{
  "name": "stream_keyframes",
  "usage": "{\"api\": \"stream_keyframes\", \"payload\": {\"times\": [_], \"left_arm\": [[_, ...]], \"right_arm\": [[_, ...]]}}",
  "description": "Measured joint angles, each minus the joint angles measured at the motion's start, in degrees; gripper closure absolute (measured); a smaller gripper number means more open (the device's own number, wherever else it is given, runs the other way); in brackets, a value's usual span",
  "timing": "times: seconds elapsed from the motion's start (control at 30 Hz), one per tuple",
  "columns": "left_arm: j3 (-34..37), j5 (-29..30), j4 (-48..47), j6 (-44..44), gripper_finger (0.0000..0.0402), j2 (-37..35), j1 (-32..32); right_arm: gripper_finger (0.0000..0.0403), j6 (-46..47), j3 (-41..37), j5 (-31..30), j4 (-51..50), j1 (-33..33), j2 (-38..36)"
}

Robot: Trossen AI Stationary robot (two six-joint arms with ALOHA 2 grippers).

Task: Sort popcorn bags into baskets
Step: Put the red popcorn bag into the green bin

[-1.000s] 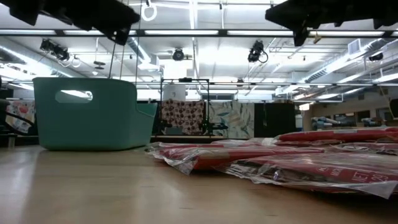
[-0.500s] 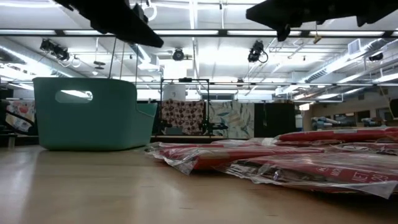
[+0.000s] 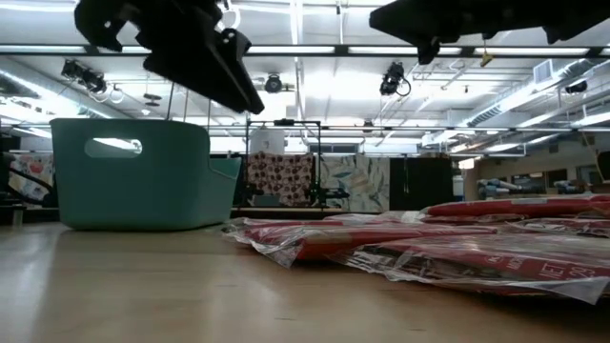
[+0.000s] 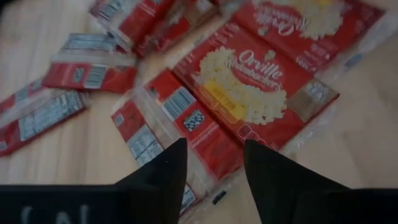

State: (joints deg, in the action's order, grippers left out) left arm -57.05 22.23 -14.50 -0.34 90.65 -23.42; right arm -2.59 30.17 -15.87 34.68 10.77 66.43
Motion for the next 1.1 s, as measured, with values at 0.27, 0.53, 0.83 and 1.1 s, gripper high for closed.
{"api": "stream_keyframes", "payload": {"times": [0.27,0.53,0.83,1.1], "left_arm": [[-8.9,-1.4,-5.8,5.0,0.0219,9.0,0.2],[-14.9,-2.6,-9.2,8.7,0.0219,15.9,1.5],[-15.3,-3.6,-9.6,5.2,0.0219,19.7,2.4],[-15.3,2.2,-9.6,1.9,0.0219,22.0,1.9]], "right_arm": [[0.035,0.2,0.0,-5.0,-3.0,2.4,0.0],[0.035,-0.4,0.0,-8.7,-6.8,2.6,-1.0],[0.035,1.3,0.0,-10.3,-9.4,2.8,-1.9],[0.0351,2.3,0.0,-10.6,-9.6,2.8,-1.9]]}}
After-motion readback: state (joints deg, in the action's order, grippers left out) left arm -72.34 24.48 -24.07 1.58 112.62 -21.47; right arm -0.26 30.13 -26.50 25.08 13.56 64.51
